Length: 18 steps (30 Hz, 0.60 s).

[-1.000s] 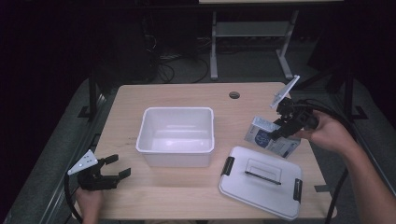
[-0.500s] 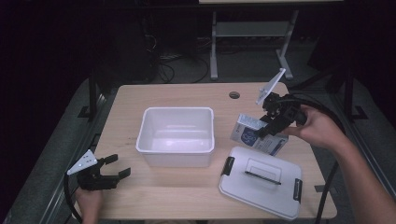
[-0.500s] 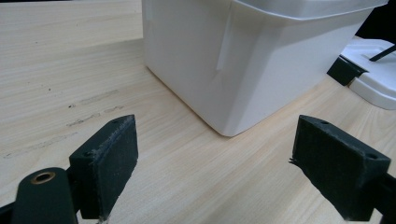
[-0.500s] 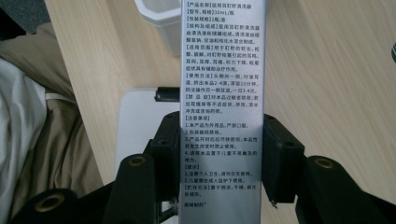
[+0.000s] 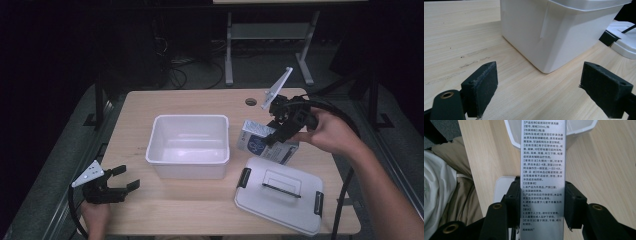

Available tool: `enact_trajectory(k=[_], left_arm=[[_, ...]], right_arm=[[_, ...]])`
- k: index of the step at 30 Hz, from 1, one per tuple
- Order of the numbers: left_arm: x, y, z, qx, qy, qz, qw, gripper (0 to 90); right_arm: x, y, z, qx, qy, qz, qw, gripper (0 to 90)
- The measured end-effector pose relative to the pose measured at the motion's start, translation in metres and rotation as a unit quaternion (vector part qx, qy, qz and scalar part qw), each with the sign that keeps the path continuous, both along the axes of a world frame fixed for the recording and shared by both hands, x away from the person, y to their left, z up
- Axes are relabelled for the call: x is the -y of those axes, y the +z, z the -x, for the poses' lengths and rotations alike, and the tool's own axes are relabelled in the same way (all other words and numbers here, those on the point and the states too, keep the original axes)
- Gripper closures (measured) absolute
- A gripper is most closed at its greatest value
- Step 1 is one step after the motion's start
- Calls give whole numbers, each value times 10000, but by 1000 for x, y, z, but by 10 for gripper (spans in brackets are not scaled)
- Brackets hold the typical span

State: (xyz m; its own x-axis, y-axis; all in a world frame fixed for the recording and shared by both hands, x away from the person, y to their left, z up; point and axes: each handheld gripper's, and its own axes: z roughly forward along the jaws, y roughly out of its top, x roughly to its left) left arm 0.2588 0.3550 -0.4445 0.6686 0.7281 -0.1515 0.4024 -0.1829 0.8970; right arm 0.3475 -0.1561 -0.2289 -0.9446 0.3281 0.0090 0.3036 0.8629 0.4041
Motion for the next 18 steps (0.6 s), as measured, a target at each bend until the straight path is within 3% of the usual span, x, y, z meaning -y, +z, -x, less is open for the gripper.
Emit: enact_trajectory(k=[18], left_arm=[[0, 1, 1, 16, 14, 43, 10000, 134]], right_arm=[[-33, 15, 1, 17, 293, -15, 9996, 551]])
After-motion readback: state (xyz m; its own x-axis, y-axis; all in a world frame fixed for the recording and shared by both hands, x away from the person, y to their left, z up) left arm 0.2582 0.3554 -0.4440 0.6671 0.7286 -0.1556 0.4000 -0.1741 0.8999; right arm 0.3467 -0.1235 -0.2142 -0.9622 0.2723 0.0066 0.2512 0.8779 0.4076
